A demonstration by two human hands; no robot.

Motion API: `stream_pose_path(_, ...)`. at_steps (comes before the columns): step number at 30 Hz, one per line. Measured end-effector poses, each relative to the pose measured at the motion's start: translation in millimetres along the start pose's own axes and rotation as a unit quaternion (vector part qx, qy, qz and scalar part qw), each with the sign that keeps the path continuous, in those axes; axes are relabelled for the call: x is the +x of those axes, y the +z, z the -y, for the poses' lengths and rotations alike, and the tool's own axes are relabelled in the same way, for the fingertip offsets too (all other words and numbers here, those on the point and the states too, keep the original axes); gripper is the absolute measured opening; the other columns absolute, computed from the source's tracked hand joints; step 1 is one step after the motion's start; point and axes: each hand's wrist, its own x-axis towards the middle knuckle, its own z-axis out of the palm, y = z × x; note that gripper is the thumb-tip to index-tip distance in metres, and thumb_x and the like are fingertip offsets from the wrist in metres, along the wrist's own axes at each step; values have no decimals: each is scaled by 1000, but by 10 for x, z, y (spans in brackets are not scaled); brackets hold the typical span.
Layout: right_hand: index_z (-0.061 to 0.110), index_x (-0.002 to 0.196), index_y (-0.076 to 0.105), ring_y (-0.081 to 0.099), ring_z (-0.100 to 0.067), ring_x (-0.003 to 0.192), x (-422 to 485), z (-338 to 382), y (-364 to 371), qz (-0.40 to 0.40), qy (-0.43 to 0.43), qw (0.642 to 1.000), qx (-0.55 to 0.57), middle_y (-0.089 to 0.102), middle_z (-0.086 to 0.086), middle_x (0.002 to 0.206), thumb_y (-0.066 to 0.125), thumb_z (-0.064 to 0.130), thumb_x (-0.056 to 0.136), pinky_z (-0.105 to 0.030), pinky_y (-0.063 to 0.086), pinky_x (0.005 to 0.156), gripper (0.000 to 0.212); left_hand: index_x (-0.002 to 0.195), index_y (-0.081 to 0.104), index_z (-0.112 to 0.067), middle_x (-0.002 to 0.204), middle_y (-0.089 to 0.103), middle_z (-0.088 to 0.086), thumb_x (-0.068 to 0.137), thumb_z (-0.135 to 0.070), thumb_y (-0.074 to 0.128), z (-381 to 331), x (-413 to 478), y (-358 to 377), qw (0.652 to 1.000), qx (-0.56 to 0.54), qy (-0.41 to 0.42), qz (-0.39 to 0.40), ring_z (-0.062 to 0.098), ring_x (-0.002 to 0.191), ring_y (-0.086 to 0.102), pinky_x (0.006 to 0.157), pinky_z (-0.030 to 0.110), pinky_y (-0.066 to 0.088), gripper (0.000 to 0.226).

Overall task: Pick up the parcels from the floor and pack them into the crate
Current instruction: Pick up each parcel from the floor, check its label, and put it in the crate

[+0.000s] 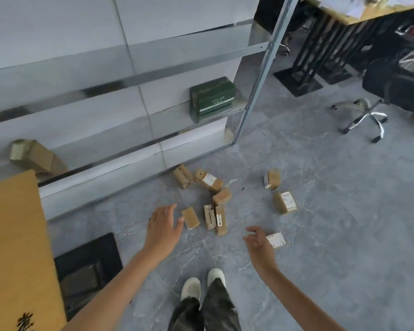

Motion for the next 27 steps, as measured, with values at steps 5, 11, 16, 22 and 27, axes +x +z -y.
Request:
stream_pose_path(5,12,123,51,52,-6,69,1092,-342,687,70,23,994,-83,59,-3,100,43,15,98,-15,47,63,26,141,36,-16,141,42,6,97,-28,42,314,935,857,999,9,-14,51,22,131,37,108,34,31,46)
stream_pose_path(11,7,122,55,59,-26,94,3073,-1500,2271,100,28,985,-141,62,-13,117,47,14,94,-19,44,66,30,144,29,-17,145,38,7,96,-16,40,1173,2384,2925,993,44,0,111,24,131,37,105,35,32,50)
stream_pose_path(16,4,132,41,48,-34,116,4423,-2673,3597,134,-7,964,-230,45,-18,129,53,20,92,-39,43,94,45,146,26,-17,141,41,10,95,-14,40,2009,3114,4584,985,53,-18,166,29,125,43,100,40,38,53)
stream_pose_path(22,27,149,0,30,-42,130,4927,-3404,4168,88,-94,904,-407,18,-24,144,59,29,89,-47,37,102,84,143,29,-16,137,40,11,96,-13,39,2458,3354,5274,984,23,-22,177,28,122,43,94,37,41,48)
stream_pose_path(27,27,141,25,51,-26,105,4696,-2948,3837,71,-89,986,-121,39,-11,125,66,25,83,-38,49,85,72,142,32,-20,136,44,8,96,-13,41,2284,3176,4812,989,-24,-33,142,27,113,51,93,40,45,47)
